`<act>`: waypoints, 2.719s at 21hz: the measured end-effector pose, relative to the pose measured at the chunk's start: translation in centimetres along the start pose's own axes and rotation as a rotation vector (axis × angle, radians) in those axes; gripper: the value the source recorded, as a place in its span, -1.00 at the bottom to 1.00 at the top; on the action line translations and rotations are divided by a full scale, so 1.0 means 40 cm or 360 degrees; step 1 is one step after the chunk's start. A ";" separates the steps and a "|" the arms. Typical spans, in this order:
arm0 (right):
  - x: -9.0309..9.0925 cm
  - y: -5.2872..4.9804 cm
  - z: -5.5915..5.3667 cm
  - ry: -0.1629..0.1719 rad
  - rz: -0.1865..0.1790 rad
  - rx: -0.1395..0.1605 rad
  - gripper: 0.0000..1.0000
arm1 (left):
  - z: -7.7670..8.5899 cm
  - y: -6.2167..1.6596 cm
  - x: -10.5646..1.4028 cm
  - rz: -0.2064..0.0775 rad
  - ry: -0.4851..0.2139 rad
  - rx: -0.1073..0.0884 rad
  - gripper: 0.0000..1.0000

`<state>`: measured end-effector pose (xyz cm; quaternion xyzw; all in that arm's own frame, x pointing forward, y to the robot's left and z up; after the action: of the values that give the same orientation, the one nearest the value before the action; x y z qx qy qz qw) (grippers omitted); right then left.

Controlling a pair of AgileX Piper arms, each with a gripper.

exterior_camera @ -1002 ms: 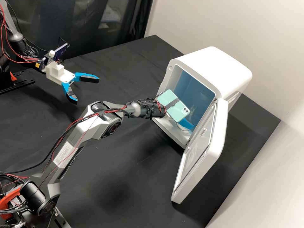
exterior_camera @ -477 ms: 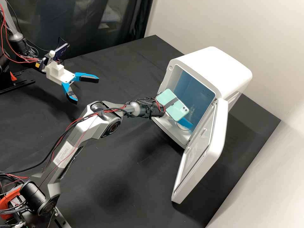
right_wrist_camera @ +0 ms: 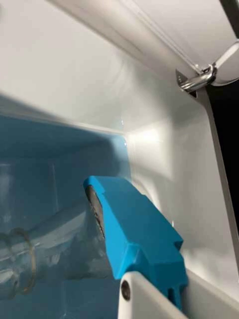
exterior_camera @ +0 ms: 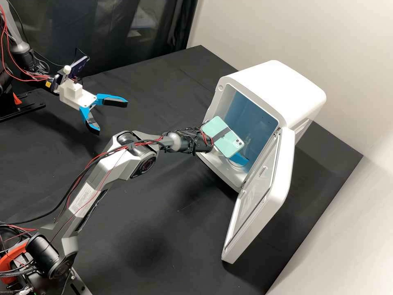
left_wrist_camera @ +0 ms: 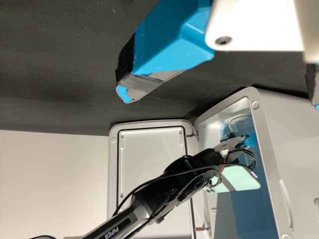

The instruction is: Take the flask out of the incubator

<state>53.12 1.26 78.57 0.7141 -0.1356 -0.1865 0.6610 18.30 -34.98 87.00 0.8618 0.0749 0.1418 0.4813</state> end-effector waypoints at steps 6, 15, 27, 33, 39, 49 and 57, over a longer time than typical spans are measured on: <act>0.007 -0.011 0.015 -0.0021 0.0006 -0.0042 -1.00 | 0.000 0.000 0.000 0.0000 0.0000 0.0000 1.00; 0.009 -0.012 0.019 -0.0028 0.0015 -0.0047 -1.00 | 0.000 0.000 0.000 0.0000 0.0000 0.0000 1.00; 0.009 -0.011 0.018 -0.0021 0.0022 0.0001 -1.00 | 0.000 0.000 0.000 0.0000 0.0000 0.0000 1.00; -0.008 -0.014 0.044 0.0012 0.0029 -0.0005 -1.00 | 0.000 0.000 0.000 0.0000 0.0000 0.0000 1.00; -0.087 0.027 0.114 0.0066 0.0032 0.0128 -1.00 | 0.000 0.000 0.000 0.0000 0.0000 0.0000 1.00; -0.233 0.078 0.230 0.0235 0.0178 0.0207 -1.00 | 0.003 -0.005 -0.004 -0.0017 -0.0011 0.0001 1.00; -0.388 0.065 0.350 0.0414 0.0132 0.0085 -1.00 | -0.001 0.004 -0.008 0.0014 0.0005 0.0009 1.00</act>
<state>33.16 -4.63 81.71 0.7434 -0.0829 -0.0612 0.6608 17.97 -35.10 87.11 0.8632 0.0724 0.1450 0.4782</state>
